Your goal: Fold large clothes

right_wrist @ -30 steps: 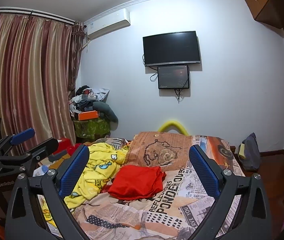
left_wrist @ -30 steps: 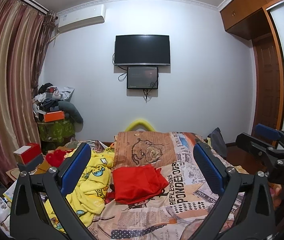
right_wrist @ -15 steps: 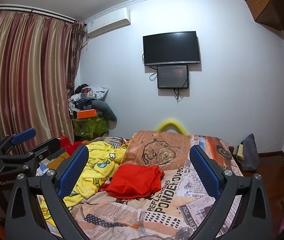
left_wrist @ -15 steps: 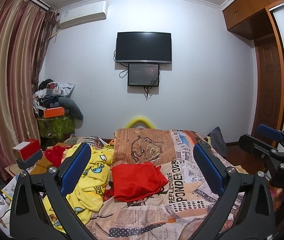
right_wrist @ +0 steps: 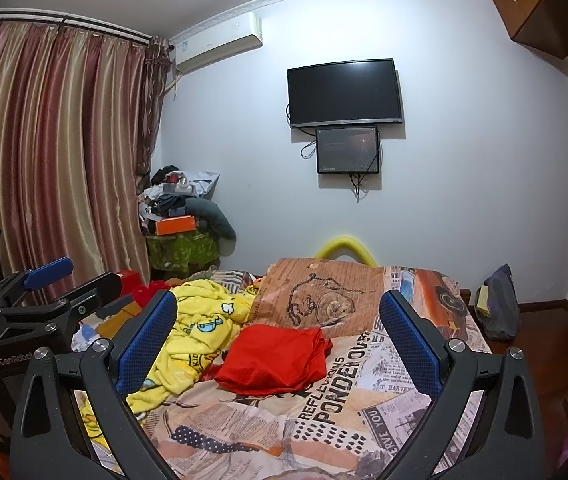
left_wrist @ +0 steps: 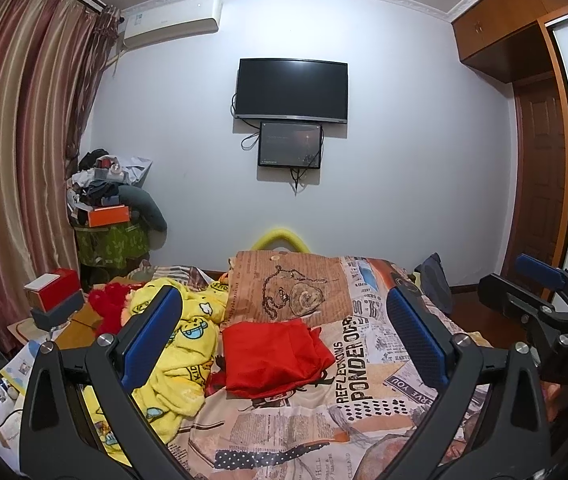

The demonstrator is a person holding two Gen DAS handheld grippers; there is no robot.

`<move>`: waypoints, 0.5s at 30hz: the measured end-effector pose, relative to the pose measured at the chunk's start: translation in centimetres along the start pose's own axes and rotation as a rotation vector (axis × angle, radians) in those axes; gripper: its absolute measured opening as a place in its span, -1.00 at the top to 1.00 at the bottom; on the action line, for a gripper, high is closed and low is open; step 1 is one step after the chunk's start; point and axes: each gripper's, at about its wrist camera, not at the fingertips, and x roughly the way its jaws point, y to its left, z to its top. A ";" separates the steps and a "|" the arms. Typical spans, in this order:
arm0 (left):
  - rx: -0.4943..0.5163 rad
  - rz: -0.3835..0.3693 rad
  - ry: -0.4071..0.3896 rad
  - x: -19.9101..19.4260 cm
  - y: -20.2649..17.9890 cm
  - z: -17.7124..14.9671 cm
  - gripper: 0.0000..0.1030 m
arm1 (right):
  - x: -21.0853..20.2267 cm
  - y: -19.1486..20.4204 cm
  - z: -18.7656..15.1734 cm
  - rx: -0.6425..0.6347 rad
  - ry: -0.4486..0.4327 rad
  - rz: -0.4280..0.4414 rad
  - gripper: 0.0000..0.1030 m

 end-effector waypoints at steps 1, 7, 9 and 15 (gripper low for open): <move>-0.001 -0.003 0.000 0.0 0.0 0.0 -0.99 | 0.0 0.0 0.1 0.000 -0.001 0.000 -0.96; 0.002 -0.028 0.018 0.2 -0.2 -0.1 -0.99 | 0.1 -0.1 -0.1 0.003 -0.002 -0.004 -0.96; -0.002 -0.041 0.024 0.2 -0.2 -0.1 -0.99 | 0.0 -0.1 0.0 0.005 -0.004 -0.004 -0.96; -0.006 -0.043 0.026 0.2 -0.3 -0.2 -0.99 | 0.0 -0.2 -0.1 0.005 -0.007 -0.011 -0.96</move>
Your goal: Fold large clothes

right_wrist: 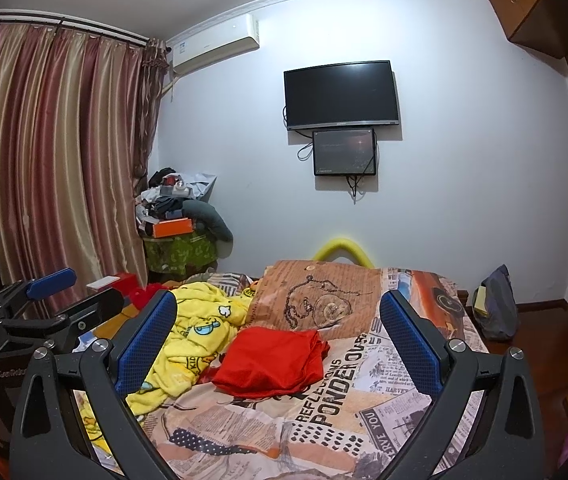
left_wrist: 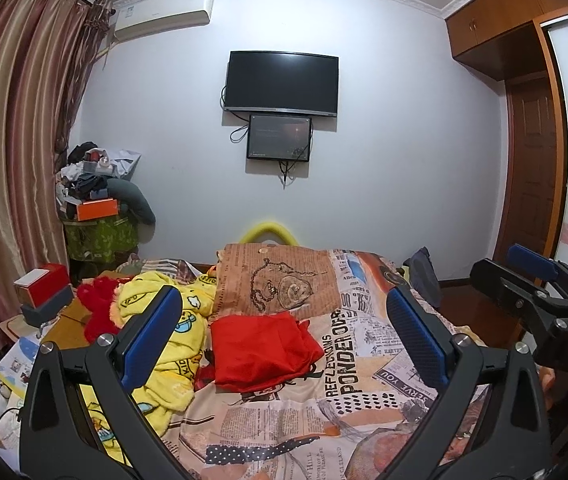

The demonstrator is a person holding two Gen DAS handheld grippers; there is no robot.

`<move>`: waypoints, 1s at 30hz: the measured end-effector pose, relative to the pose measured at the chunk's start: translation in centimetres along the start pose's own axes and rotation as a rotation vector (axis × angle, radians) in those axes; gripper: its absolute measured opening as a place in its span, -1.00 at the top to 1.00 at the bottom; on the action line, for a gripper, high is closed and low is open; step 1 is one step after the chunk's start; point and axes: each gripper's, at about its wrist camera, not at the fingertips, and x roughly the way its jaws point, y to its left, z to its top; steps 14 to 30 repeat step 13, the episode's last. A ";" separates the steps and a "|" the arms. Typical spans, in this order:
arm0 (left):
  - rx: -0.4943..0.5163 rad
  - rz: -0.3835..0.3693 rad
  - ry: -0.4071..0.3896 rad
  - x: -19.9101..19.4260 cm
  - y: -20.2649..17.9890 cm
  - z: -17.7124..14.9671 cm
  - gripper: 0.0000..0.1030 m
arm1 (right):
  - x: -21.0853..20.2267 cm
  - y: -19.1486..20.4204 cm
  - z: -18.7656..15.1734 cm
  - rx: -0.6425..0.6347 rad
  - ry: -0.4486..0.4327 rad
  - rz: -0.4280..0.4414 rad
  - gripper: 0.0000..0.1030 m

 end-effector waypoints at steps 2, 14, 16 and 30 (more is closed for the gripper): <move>-0.002 -0.003 -0.001 0.0 -0.1 0.0 -0.99 | 0.0 -0.1 0.0 0.003 -0.001 -0.003 -0.96; 0.002 -0.012 0.000 0.0 0.0 0.0 -0.99 | 0.0 -0.4 -0.2 0.025 0.003 -0.008 -0.96; 0.002 -0.012 0.000 0.0 0.0 0.0 -0.99 | 0.0 -0.4 -0.2 0.025 0.003 -0.008 -0.96; 0.002 -0.012 0.000 0.0 0.0 0.0 -0.99 | 0.0 -0.4 -0.2 0.025 0.003 -0.008 -0.96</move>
